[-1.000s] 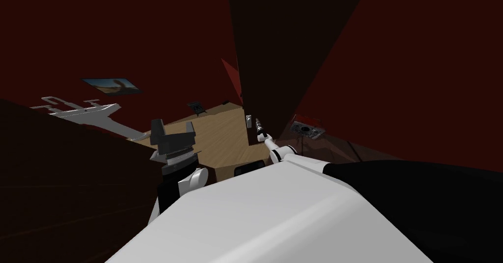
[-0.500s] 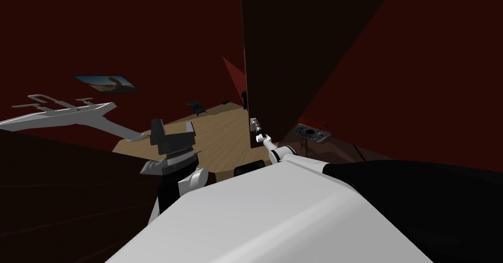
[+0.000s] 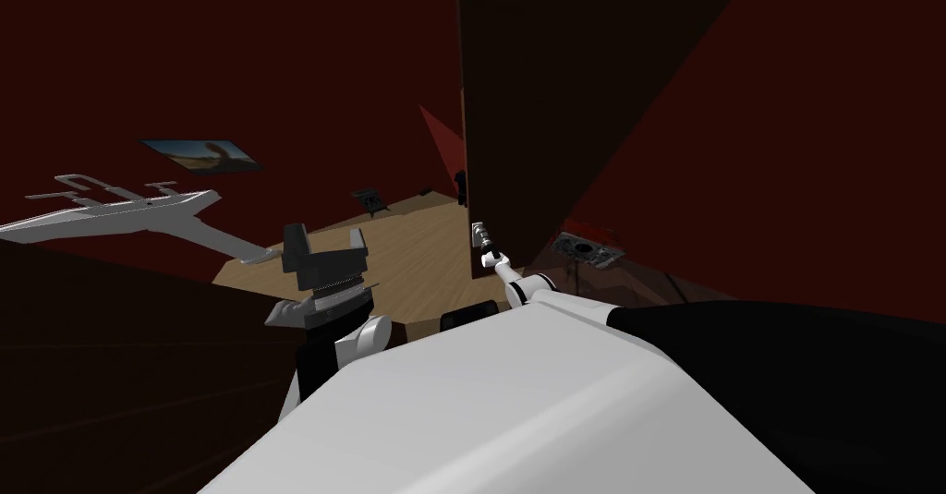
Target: Push the door open
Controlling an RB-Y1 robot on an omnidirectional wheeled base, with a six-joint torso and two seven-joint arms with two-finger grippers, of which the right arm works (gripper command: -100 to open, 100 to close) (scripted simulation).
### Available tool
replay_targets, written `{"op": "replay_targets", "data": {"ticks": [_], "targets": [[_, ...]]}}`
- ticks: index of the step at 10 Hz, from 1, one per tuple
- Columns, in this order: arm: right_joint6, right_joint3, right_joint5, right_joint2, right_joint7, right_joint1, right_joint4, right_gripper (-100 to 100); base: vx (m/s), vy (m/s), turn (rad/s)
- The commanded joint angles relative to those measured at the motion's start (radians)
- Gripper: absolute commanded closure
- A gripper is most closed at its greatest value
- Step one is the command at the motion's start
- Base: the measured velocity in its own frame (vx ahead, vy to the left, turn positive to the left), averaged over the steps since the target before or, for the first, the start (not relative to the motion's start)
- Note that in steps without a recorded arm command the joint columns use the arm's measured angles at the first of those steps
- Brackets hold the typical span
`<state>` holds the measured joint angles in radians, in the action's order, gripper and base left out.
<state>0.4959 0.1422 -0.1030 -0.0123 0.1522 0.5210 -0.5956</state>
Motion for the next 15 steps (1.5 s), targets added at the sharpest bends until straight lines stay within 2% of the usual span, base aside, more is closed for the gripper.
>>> {"op": "replay_targets", "data": {"ticks": [1, 2, 3, 5, 6, 8, 10, 12, 13, 14, 15], "targets": [[0.002, 0.002, -0.001, 0.002, -0.001, 0.001, -0.002, 100, -0.008, 0.000, -0.003], [0.002, 0.002, -0.001, 0.002, -0.001, 0.001, -0.002, 100, 0.000, 0.000, 0.000], [0.000, 0.016, -0.006, 0.019, 0.013, -0.001, -0.001, 100, 0.090, 0.060, -0.065], [0.000, 0.016, -0.006, 0.019, 0.013, -0.001, -0.001, 100, 0.086, 0.042, -0.028], [0.001, 0.034, -0.012, 0.030, 0.028, -0.001, -0.002, 100, 0.149, 0.058, -0.064], [0.002, 0.050, -0.018, 0.033, 0.040, 0.000, -0.004, 100, 0.180, 0.091, -0.085], [0.004, 0.072, -0.026, 0.029, 0.058, 0.000, -0.006, 100, 0.186, 0.093, -0.089], [0.004, 0.072, -0.026, 0.029, 0.058, 0.000, -0.001, 100, 0.101, 0.049, -0.021], [0.005, 0.094, -0.034, 0.015, 0.075, 0.001, -0.009, 100, 0.117, 0.081, -0.135], [0.005, 0.099, -0.035, 0.010, 0.079, 0.001, -0.009, 100, 0.167, 0.115, -0.124], [0.006, 0.112, -0.040, -0.006, 0.090, 0.001, -0.010, 100, 0.178, 0.098, -0.116]]}}
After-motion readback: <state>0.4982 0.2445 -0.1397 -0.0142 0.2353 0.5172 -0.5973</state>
